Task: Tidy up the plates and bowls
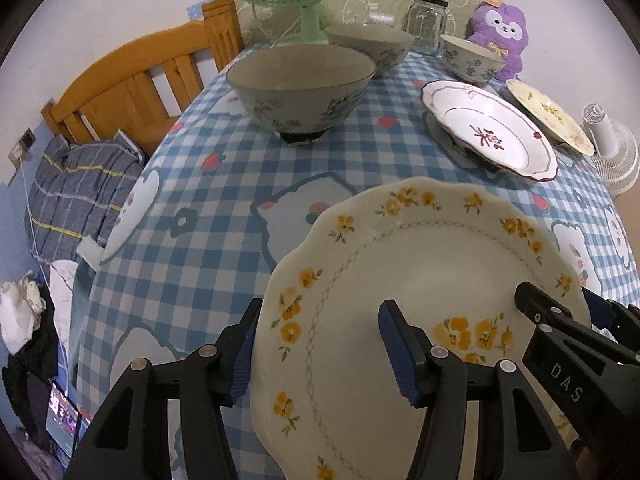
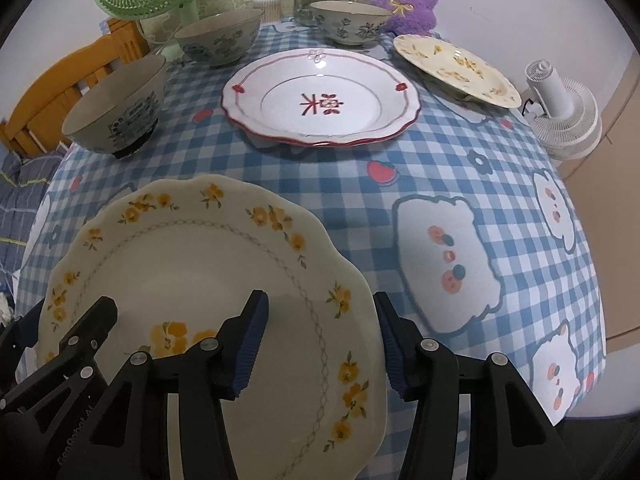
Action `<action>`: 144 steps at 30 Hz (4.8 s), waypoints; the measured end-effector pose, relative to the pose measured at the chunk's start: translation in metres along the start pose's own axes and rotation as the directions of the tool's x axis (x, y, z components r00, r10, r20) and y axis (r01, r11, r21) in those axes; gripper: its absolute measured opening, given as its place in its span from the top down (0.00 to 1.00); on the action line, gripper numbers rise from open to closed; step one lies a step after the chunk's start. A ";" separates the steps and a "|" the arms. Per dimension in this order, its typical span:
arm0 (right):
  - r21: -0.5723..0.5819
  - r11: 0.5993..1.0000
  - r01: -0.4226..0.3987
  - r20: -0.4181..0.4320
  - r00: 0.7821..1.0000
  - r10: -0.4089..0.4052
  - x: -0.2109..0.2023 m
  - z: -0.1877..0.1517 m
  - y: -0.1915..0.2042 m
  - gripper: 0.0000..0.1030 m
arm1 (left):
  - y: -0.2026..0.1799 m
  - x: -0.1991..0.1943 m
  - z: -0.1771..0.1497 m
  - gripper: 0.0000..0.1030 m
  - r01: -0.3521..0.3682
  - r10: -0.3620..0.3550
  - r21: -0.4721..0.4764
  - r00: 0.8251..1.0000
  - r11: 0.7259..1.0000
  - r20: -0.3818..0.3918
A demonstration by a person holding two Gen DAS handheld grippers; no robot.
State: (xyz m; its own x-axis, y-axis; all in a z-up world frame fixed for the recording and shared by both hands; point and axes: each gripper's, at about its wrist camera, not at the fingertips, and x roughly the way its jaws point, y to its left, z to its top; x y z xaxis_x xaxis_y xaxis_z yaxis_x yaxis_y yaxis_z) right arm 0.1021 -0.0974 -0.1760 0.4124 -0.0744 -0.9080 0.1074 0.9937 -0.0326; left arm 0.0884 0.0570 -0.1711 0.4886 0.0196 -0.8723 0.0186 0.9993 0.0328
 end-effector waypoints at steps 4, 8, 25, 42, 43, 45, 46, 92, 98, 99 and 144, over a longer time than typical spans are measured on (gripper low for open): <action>-0.002 1.000 -0.009 0.014 1.000 0.009 -0.004 0.003 -0.013 0.45 | -0.013 -0.005 0.000 0.44 -0.012 0.012 0.000 1.000 1.000 0.008; -0.009 1.000 -0.014 0.027 1.000 0.015 -0.008 0.008 -0.031 0.45 | -0.029 -0.011 0.001 0.44 -0.015 0.015 -0.009 1.000 1.000 0.024; 0.004 1.000 0.023 0.055 0.998 -0.023 -0.017 0.021 -0.124 0.45 | -0.117 -0.024 0.012 0.43 0.010 -0.009 -0.011 0.999 1.000 0.048; 0.017 0.999 0.052 0.038 0.998 -0.053 -0.003 0.023 -0.193 0.45 | -0.189 -0.013 0.012 0.44 0.032 -0.032 -0.003 0.999 0.999 0.033; 0.020 0.998 0.054 0.037 0.998 -0.054 -0.001 0.023 -0.197 0.45 | -0.192 -0.012 0.013 0.43 0.031 -0.031 -0.004 0.999 1.000 0.032; 0.025 0.998 0.057 0.038 0.998 -0.058 0.001 0.025 -0.201 0.45 | -0.199 -0.010 0.013 0.43 0.031 -0.031 -0.003 0.999 1.000 0.032; 0.026 0.998 0.058 0.039 0.997 -0.059 0.002 0.025 -0.204 0.45 | -0.202 -0.009 0.014 0.43 0.033 -0.033 -0.002 0.999 0.999 0.031; -0.013 0.995 -0.102 0.117 0.988 0.103 -0.031 0.056 -0.244 0.27 | -0.232 -0.037 0.045 0.19 -0.009 0.013 -0.056 0.997 0.998 0.072; -0.015 0.995 -0.098 0.178 0.979 0.099 -0.062 0.061 -0.237 0.27 | -0.223 -0.064 0.054 0.17 0.008 -0.002 -0.046 0.992 0.999 0.128; -0.015 0.995 -0.095 0.188 0.977 0.096 -0.067 0.061 -0.235 0.27 | -0.222 -0.067 0.055 0.16 0.010 -0.004 -0.047 0.991 0.999 0.133; 0.063 0.998 -0.017 0.399 0.917 -0.009 -0.180 0.136 -0.235 0.09 | -0.191 -0.162 0.142 0.01 0.112 -0.116 0.031 0.939 0.993 0.322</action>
State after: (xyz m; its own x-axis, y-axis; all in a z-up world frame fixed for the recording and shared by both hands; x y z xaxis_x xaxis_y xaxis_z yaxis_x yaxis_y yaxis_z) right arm 0.1260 -0.3289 0.0519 0.7378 -0.1106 -0.6659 0.1566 0.9876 0.0094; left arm 0.1295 -0.1416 0.0332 0.7380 -0.1081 -0.6661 0.1000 0.9937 -0.0505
